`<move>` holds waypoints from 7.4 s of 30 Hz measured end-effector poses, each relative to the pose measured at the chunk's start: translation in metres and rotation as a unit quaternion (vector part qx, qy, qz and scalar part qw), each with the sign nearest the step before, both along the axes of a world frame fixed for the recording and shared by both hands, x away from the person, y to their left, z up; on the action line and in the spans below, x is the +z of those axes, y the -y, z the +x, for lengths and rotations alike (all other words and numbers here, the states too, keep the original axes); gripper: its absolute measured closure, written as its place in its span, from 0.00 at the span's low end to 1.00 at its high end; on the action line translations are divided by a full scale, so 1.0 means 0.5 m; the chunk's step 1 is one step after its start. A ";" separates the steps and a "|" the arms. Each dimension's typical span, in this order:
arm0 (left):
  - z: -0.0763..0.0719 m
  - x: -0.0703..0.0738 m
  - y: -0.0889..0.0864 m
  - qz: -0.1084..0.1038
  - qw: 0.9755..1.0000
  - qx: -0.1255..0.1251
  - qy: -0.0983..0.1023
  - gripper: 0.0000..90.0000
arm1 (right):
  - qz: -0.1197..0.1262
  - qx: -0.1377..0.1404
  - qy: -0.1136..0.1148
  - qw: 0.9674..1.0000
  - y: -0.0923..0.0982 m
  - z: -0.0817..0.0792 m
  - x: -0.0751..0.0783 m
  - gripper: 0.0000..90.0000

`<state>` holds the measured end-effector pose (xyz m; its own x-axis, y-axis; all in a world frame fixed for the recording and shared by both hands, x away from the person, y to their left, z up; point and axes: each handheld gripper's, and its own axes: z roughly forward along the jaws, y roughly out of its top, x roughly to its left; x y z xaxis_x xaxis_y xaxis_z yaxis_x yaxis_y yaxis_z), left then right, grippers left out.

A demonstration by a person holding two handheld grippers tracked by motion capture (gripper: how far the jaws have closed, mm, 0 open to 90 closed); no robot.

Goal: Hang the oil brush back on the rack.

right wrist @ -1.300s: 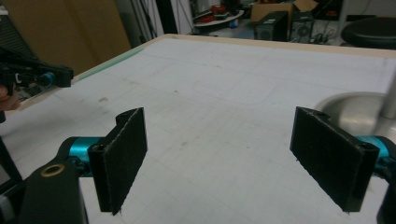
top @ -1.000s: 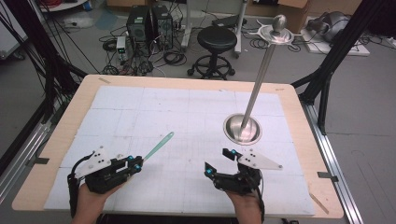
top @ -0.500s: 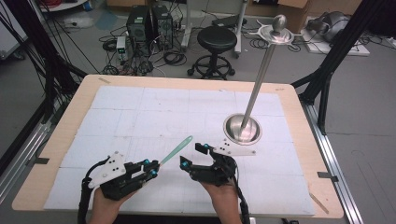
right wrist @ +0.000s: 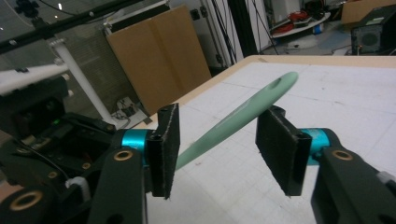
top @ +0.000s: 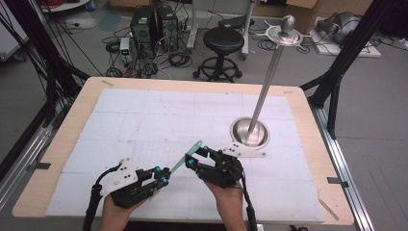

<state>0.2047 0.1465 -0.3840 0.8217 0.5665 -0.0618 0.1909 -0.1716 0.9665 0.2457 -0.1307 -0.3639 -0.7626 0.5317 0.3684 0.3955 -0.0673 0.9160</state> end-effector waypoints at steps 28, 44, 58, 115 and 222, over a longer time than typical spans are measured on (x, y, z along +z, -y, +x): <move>-0.003 0.010 0.003 -0.001 1.000 -0.015 0.012 0.91 | 0.026 0.071 0.030 0.997 -0.023 -0.011 0.060 0.92; 0.028 0.012 -0.011 -0.057 0.981 -0.181 -0.041 0.68 | 0.037 0.220 0.063 0.973 -0.002 0.008 0.078 0.92; 0.024 0.006 -0.005 -0.057 0.982 -0.180 -0.030 0.93 | 0.053 0.222 0.070 0.971 -0.011 0.002 0.078 0.60; 0.069 -0.033 -0.181 -0.073 0.997 0.028 -0.012 0.21 | -0.014 -0.020 0.104 0.994 0.241 0.142 0.298 0.92; 0.061 -0.045 -0.204 -0.091 0.995 0.047 -0.019 0.21 | -0.142 -0.227 0.090 0.959 0.331 -0.126 -0.041 0.19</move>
<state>0.2353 0.2486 -0.4067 0.7607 0.6174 -0.2003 0.2344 0.0265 0.9718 0.1827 -0.2961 -0.3844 -0.4661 0.8836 0.0443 0.2182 0.0663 0.9737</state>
